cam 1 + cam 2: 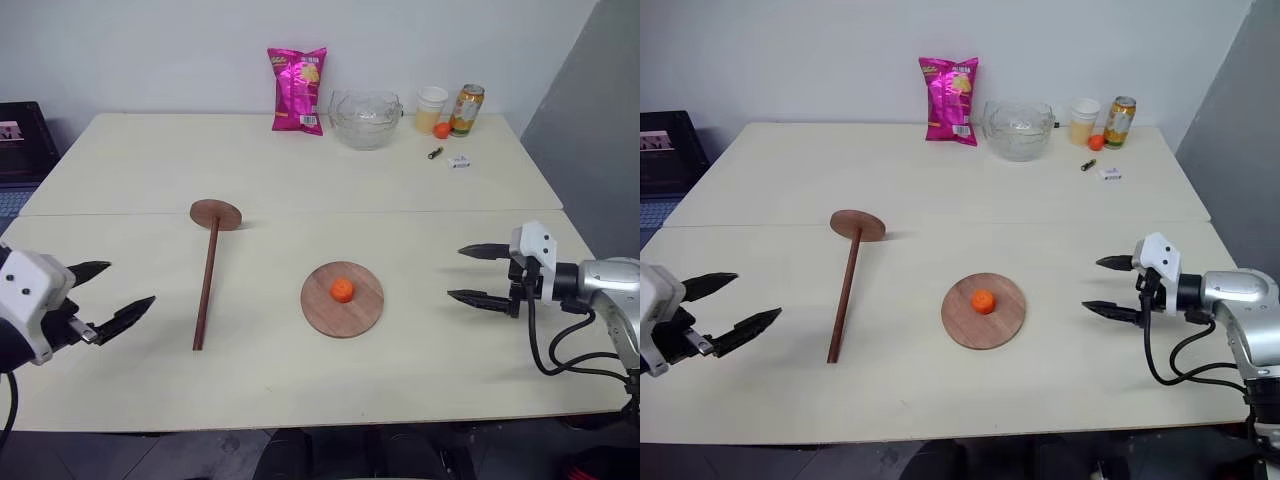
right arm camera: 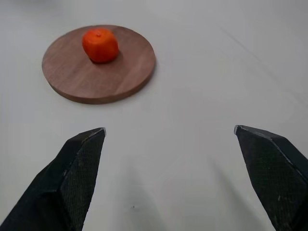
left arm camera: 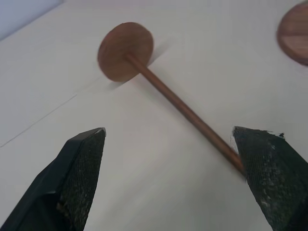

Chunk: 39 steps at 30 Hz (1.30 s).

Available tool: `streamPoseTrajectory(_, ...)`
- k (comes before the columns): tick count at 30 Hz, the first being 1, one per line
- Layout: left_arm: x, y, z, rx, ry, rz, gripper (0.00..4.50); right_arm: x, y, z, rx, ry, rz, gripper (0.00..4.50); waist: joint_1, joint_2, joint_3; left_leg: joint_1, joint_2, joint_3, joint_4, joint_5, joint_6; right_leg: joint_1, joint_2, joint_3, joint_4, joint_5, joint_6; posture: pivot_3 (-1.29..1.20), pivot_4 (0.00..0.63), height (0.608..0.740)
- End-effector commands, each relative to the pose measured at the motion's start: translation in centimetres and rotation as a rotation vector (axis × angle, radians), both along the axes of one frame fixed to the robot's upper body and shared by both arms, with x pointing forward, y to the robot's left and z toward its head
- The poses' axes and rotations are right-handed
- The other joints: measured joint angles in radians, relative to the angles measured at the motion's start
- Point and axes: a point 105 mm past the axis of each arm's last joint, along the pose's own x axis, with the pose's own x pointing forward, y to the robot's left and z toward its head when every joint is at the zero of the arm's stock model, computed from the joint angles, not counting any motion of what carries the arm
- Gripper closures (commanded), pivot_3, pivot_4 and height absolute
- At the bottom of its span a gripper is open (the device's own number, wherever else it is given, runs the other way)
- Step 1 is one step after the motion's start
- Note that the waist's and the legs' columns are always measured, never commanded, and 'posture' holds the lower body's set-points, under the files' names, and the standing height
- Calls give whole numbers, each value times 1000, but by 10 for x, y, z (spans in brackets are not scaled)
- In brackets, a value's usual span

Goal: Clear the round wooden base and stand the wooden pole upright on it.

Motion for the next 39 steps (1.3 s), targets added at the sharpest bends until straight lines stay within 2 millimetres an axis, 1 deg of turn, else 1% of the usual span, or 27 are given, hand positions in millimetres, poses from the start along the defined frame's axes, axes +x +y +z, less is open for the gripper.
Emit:
streamPoseTrajectory(1,3,-30,5,-1,-7,-125,107,-7,24,8,32,-44,77,0,0,0,0,0,0,0,0,0,0,0,0,0,0,0,0,0,150,740)
streamPoseTrajectory(3,6,-51,5,-10,-12,-209,107,-10,41,7,48,-32,122,0,0,0,0,0,0,0,0,0,0,0,0,0,0,0,0,0,150,740)
streamPoseTrajectory(6,7,-88,1,-25,3,-379,107,-12,66,-5,58,11,158,0,1,0,0,0,0,0,0,0,0,0,0,0,1,0,0,0,150,740)
streamPoseTrajectory(8,6,-100,-2,-28,17,-439,107,-11,76,-10,72,39,159,0,0,0,0,0,0,0,0,0,0,0,0,0,0,0,0,0,150,740)
streamPoseTrajectory(9,5,-105,-6,-23,33,-474,107,-7,84,-16,70,44,154,0,0,0,0,-1,0,0,0,0,0,0,0,0,0,0,0,0,150,740)
streamPoseTrajectory(13,5,-115,-13,9,69,-552,107,6,105,-32,63,45,123,0,-4,0,0,0,0,1,0,0,0,-2,1,1,1,0,0,0,150,740)
streamPoseTrajectory(18,8,-125,-21,32,83,-611,107,7,141,-49,60,50,171,0,-3,0,0,-1,0,2,0,0,0,-3,1,1,3,0,0,0,150,740)
streamPoseTrajectory(22,10,-127,-23,35,79,-620,107,22,152,-48,105,35,118,0,-3,-1,0,-2,-1,4,1,0,0,-6,1,4,8,0,0,0,150,740)
streamPoseTrajectory(26,10,-129,-24,33,79,-626,107,21,156,-54,93,25,139,0,-4,-1,0,-2,-1,4,1,0,0,-8,1,5,11,0,0,0,150,740)
streamPoseTrajectory(28,11,-129,-24,31,77,-626,0,20,156,-54,96,24,141,348,-4,-1,0,-2,-1,4,1,0,0,-9,1,5,12,0,0,0,150,740)
streamPoseTrajectory(29,11,-129,-25,29,76,-627,0,20,155,-54,97,23,140,434,-4,-1,0,-2,-1,4,1,0,0,-9,1,5,12,0,0,0,150,740)
streamPoseTrajectory(35,11,-133,-25,8,69,-632,0,25,154,-51,114,3,119,1710,-4,-1,0,-2,-1,5,1,0,0,-9,1,5,12,0,0,0,150,740)
streamPoseTrajectory(37,11,-134,-26,5,73,-634,0,25,154,-50,122,2,120,2251,-4,-1,0,-2,-1,5,1,0,0,-9,1,5,12,0,0,0,150,740)
streamPoseTrajectory(39,11,-135,-26,-7,73,-640,0,25,154,-50,128,-3,120,2638,-4,-1,0,-2,-1,5,1,0,0,-9,1,5,12,0,0,0,150,740)
